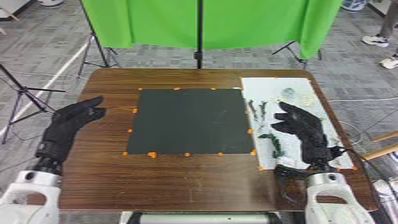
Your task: Arrange flowers
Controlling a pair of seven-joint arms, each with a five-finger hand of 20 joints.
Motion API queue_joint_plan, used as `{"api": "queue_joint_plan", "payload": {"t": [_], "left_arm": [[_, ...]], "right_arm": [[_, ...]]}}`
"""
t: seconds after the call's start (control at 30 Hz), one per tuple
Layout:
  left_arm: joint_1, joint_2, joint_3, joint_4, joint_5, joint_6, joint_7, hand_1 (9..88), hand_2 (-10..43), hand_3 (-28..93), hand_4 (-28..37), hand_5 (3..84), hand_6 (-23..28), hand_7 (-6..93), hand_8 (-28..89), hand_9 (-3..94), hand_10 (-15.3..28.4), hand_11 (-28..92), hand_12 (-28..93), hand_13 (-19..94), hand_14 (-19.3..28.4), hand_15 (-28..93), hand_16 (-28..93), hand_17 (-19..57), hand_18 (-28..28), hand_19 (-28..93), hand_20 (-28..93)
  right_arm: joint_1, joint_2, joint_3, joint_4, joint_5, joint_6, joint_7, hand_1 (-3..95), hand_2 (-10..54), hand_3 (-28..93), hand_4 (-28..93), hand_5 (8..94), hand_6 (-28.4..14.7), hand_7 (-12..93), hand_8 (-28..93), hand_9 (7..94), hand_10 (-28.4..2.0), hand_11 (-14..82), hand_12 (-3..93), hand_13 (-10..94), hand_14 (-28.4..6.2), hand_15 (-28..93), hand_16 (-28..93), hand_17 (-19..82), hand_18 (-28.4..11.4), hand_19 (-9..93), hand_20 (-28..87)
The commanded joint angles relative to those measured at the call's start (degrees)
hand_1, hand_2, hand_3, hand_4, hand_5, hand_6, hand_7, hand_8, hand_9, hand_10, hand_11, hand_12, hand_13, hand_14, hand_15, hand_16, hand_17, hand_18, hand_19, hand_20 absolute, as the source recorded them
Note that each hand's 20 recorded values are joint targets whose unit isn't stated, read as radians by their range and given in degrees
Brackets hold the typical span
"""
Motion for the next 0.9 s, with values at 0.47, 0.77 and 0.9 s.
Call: {"api": "queue_joint_plan", "payload": {"t": [0.47, 0.77, 0.9], "left_arm": [[4.81, 0.69, -2.81, -1.43, 1.88, -0.56, -2.76, 42.4, -3.5, 54, -13.1, 48.6, 6.6, 10.9, -7, 48.3, 14.2, 20, 10, 38, 18.3, 19, -2, 6.4, 13.5, 16, 16], [5.26, -0.12, -2.49, -1.67, 1.82, -1.64, -4.2, 40.1, -4.1, 57, -14.3, 48.3, 6.7, 10.5, -6, 48.1, 14.2, 20, 10, 37, 18.5, 19, -2, 6.2, 13.6, 16, 16], [5.4, -0.23, -2.68, -1.78, 1.78, -1.82, -4.64, 39.7, -4.0, 57, -15.2, 48.2, 6.7, 10.3, -6, 48.1, 14.3, 20, 10, 37, 18.6, 19, -2, 6.0, 13.6, 17, 16]], "right_arm": [[0.85, 16.13, -3.86, -6.11, -53.64, -11.18, 42.17, 31.0, -9.5, 63, -26, 74.6, -4.5, 22, -6, 79.5, -14.0, 37.6, 32.2, 80, -6.2, 69, 34, 50, -21.6, 93, 60], [7.68, 19.57, -10.45, -2.49, -52.69, -18.39, 45.27, 31.1, -9.5, 62, -26, 78.9, -4.0, 22, -6, 85.3, -13.6, 35.5, 31.0, 87, -4.7, 65, 35, 59, -18.3, 93, 59], [9.79, 20.32, -12.62, -1.16, -51.5, -20.34, 45.23, 31.7, -9.5, 61, -25, 79.5, -4.2, 22, -6, 86.4, -13.7, 34.3, 30.6, 88, -4.3, 63, 36, 60, -17.3, 93, 57]]}}
